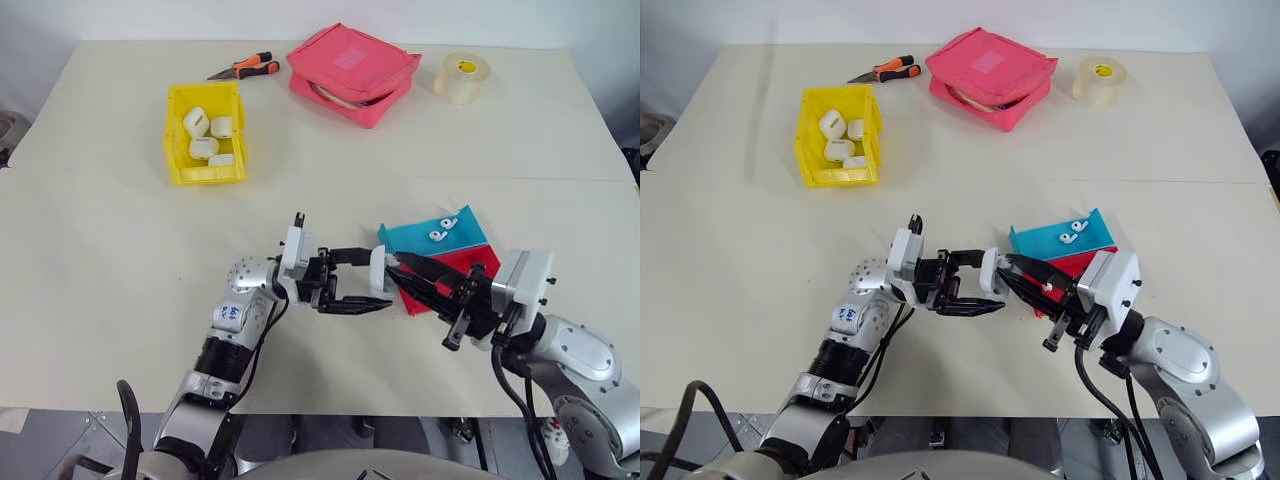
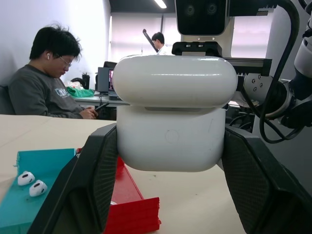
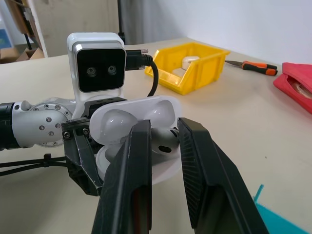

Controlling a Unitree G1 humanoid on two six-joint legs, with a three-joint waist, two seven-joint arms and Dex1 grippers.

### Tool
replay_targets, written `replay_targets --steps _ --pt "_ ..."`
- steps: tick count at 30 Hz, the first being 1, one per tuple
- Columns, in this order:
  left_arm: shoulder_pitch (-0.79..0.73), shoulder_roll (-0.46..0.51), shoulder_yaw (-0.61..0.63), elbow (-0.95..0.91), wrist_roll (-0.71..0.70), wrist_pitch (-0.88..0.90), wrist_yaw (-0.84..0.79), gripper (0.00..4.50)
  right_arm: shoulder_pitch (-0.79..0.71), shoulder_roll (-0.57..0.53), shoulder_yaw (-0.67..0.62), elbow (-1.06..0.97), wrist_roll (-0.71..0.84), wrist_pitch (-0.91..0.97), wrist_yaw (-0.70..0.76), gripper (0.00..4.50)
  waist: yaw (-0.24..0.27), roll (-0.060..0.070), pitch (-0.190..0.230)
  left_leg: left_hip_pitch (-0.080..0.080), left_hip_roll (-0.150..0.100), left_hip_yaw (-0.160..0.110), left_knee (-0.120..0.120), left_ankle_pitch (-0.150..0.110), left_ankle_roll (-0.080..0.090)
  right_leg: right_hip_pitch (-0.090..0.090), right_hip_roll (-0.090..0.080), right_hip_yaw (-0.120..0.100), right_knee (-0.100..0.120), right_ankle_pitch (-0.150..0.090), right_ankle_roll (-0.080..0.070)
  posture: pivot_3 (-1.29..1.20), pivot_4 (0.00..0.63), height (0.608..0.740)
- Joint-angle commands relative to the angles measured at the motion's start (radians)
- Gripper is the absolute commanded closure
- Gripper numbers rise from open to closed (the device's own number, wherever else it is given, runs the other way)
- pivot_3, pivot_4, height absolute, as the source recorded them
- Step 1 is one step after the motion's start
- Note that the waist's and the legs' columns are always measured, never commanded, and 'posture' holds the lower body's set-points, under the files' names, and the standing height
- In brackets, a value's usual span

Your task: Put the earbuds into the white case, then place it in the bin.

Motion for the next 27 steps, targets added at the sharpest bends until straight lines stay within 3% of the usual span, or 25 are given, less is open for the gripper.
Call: replay_targets --steps 1,7,13,21,27 --pt "-0.048 -0.029 0.063 -0.053 -0.069 -0.055 0.016 1.71 -0.015 -0.029 0.064 0.031 0.0 0.102 0.02 4.03 -0.001 0.0 0.0 0.0 0.0 0.0 0.0 0.0 0.0 0.0 0.0 0.0 0.0 0.0 0.0 0.0 0.15 0.74" --pt "-0.047 -0.04 0.057 -0.043 -0.056 -0.078 -0.001 1.71 -0.094 -0.045 0.084 0.016 0.03 0.182 0.017 4.03 0.001 0.0 0.0 0.0 0.0 0.0 0.0 0.0 0.0 0.0 0.0 0.0 0.0 0.0 0.0 0.0 0.15 0.74" --pt "-0.053 -0.052 0.066 -0.013 -0.042 -0.109 0.005 1.71 -0.18 -0.055 0.065 -0.011 0.052 0.233 -0.003 2.2 0.0 0.0 0.0 0.0 0.0 0.0 0.0 0.0 0.0 0.0 0.0 0.0 0.0 0.0 0.0 0.0 0.15 0.74" --pt "-0.06 -0.061 0.09 0.048 -0.024 -0.141 0.015 1.71 -0.262 -0.097 -0.027 -0.063 0.142 0.325 -0.045 2.2 0.001 0.0 0.0 -0.001 0.0 0.0 0.0 0.0 0.0 0.0 0.0 0.0 0.0 0.0 0.0 0.0 0.15 0.74" --pt "-0.108 -0.039 0.129 0.146 -0.012 -0.182 0.019 1.71 -0.148 -0.148 -0.256 -0.048 0.23 0.33 0.0 2.2 0.006 -0.002 0.001 -0.001 0.0 0.0 0.0 0.0 0.0 0.0 0.0 0.0 0.0 0.0 0.0 0.0 0.15 0.74"
